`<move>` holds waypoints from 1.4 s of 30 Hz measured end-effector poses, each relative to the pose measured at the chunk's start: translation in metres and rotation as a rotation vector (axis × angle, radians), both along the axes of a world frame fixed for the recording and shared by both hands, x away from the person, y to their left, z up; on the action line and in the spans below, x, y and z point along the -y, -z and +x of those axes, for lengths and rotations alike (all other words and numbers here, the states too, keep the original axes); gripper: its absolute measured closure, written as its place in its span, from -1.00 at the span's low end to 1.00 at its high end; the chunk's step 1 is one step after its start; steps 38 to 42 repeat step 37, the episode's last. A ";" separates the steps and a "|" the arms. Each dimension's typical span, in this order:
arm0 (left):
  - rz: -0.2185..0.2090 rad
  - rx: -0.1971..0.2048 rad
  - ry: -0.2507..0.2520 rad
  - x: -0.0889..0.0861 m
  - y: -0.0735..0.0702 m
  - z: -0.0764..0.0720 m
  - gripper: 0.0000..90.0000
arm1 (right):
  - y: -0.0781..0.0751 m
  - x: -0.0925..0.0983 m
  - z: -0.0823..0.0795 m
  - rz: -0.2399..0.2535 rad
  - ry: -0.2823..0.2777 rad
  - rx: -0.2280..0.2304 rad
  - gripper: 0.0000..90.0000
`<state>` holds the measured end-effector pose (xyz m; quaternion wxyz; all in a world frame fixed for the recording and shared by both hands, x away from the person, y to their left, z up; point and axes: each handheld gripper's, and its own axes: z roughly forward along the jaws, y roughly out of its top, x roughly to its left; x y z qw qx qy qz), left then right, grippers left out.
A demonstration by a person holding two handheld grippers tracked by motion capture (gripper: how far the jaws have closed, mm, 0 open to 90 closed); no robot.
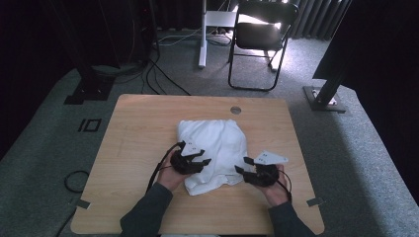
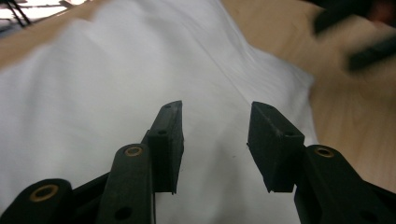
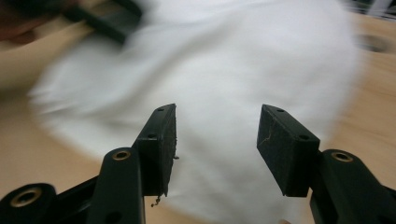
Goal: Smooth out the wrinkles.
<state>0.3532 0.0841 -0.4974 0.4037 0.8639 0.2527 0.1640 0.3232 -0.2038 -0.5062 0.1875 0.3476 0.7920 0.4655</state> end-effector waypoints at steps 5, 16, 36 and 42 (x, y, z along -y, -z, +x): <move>0.005 -0.028 -0.028 -0.014 0.014 0.005 0.35 | 0.016 0.001 0.033 -0.021 0.097 -0.063 0.04; -0.082 -0.019 -0.126 -0.049 0.006 0.004 0.15 | 0.020 -0.006 0.028 -0.010 0.098 -0.080 -0.05; -0.215 0.041 -0.295 -0.115 -0.006 -0.026 -0.02 | 0.025 0.033 0.020 0.050 0.199 -0.098 -0.11; -0.211 0.042 -0.303 -0.117 -0.007 -0.027 -0.02 | 0.025 0.035 0.020 0.053 0.206 -0.099 -0.11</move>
